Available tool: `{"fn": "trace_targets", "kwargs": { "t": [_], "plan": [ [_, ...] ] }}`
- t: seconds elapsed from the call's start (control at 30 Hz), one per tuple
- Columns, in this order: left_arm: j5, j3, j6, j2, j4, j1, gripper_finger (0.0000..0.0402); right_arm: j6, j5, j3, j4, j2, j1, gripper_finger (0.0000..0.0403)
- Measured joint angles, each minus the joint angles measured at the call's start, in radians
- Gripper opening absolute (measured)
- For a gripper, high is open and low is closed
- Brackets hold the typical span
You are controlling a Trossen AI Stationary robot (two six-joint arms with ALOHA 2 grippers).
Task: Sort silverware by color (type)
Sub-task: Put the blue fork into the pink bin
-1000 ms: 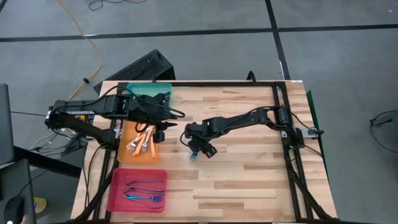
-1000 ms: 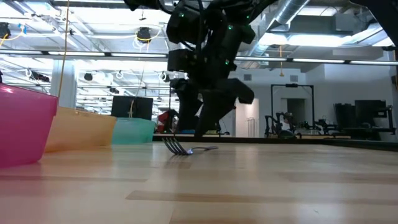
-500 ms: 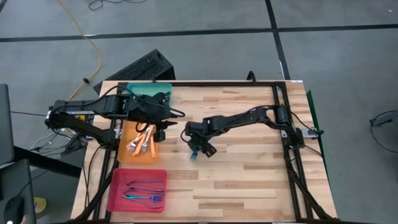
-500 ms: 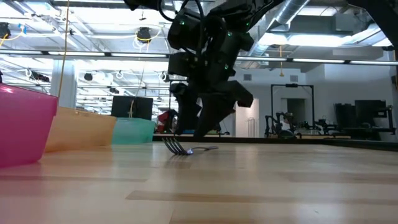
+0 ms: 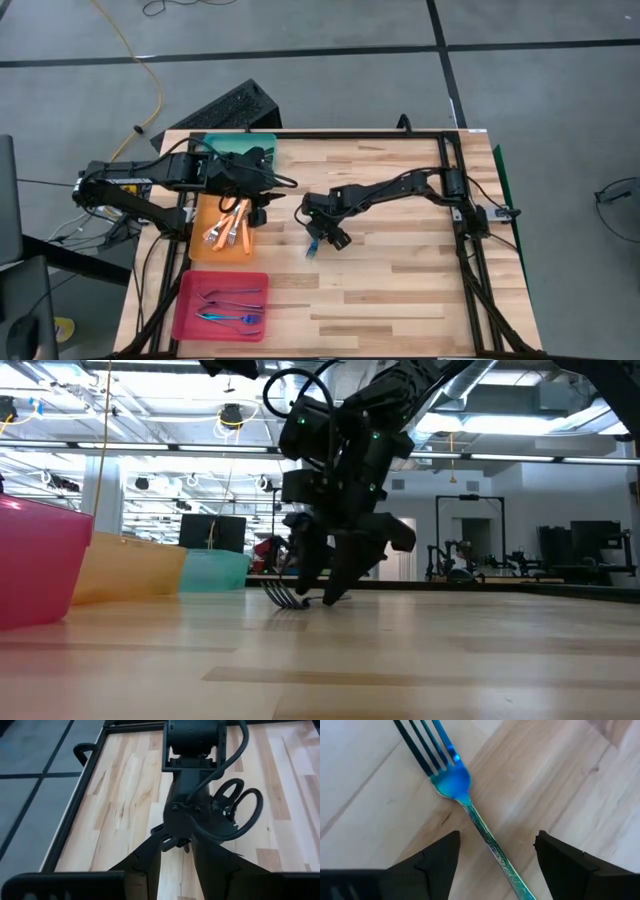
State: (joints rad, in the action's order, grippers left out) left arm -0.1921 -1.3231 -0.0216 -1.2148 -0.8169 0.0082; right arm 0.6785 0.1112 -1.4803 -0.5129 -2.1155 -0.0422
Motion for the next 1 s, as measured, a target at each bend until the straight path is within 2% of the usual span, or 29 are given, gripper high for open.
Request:
{"fn": "trace_targets", "kwargs": {
  "t": [0.13, 0.47, 0.6, 1.0],
  "plan": [
    [-0.003, 0.000, 0.000, 0.000, 0.000, 0.000, 0.0096, 0.002, -0.001, 0.000, -0.005, 0.000, 0.000, 0.0240],
    [-0.003, 0.000, 0.005, 0.000, 0.000, 0.000, 0.0096, 0.011, 0.025, 0.036, 0.026, 0.003, 0.000, 0.0076],
    [-0.003, 0.000, 0.005, 0.000, 0.000, 0.000, 0.0096, 0.014, 0.024, 0.054, 0.005, 0.006, 0.000, 0.0027],
    [-0.006, 0.000, 0.004, 0.000, 0.015, 0.000, 0.0096, -0.110, 0.042, 0.064, 0.027, 0.026, -0.014, 0.0026]
  ]
}}
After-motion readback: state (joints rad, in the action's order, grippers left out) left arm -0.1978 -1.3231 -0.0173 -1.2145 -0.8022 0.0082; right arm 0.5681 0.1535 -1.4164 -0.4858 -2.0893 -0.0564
